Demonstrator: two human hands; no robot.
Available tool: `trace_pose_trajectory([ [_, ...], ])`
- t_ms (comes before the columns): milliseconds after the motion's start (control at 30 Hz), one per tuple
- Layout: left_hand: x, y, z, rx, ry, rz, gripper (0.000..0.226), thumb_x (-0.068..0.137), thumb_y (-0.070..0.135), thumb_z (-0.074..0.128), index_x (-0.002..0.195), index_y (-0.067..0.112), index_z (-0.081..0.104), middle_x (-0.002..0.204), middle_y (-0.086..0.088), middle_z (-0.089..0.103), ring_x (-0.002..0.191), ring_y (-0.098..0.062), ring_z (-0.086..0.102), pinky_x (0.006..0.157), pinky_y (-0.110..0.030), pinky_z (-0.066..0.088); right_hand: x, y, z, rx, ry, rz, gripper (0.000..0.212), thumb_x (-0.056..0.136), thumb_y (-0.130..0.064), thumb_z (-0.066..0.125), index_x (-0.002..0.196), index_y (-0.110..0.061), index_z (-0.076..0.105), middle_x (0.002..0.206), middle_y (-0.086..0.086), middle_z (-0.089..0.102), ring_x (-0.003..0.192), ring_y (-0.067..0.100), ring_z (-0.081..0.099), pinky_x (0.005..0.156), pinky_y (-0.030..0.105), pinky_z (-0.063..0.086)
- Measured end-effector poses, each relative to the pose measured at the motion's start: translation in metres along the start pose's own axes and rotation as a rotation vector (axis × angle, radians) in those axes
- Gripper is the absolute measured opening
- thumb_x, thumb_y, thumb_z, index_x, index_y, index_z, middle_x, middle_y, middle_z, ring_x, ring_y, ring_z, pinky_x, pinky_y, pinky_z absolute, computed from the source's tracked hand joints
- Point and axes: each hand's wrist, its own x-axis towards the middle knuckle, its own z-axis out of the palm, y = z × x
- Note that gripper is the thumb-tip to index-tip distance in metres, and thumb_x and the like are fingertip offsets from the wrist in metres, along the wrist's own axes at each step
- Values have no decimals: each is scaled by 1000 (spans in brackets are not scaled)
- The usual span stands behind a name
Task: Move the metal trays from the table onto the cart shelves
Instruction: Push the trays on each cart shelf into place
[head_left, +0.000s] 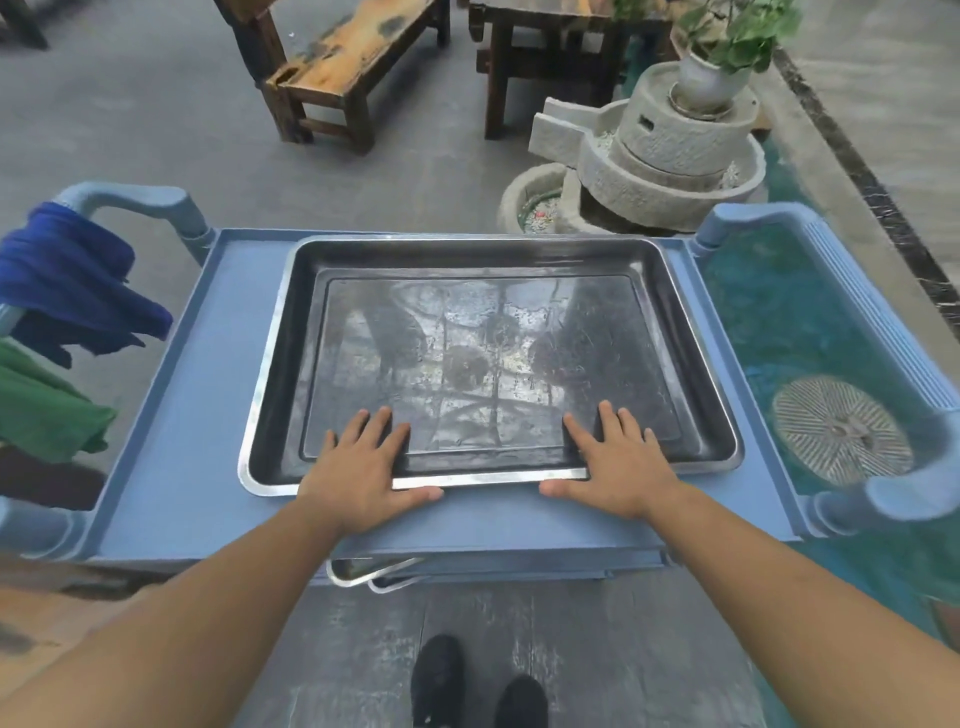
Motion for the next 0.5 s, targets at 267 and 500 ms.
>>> trace_pose_trajectory([
  [267,-8,2,0,-49,-49,-10,121,58,103,11,155,32,6,165,1,-2,152,-24,-3,119,-59,12,-11,-4,-1,66,-45,13,121,48,-104,24,150,-47,-5,162,11,-18,149,35,-13,117,63,9],
  [500,-37,3,2,-35,-73,-6,120,59,102,11,156,31,5,165,0,-4,152,-24,-5,120,-57,10,-31,-11,19,37,-9,6,120,49,-105,18,151,-46,-4,162,13,-14,149,37,-10,115,65,13],
])
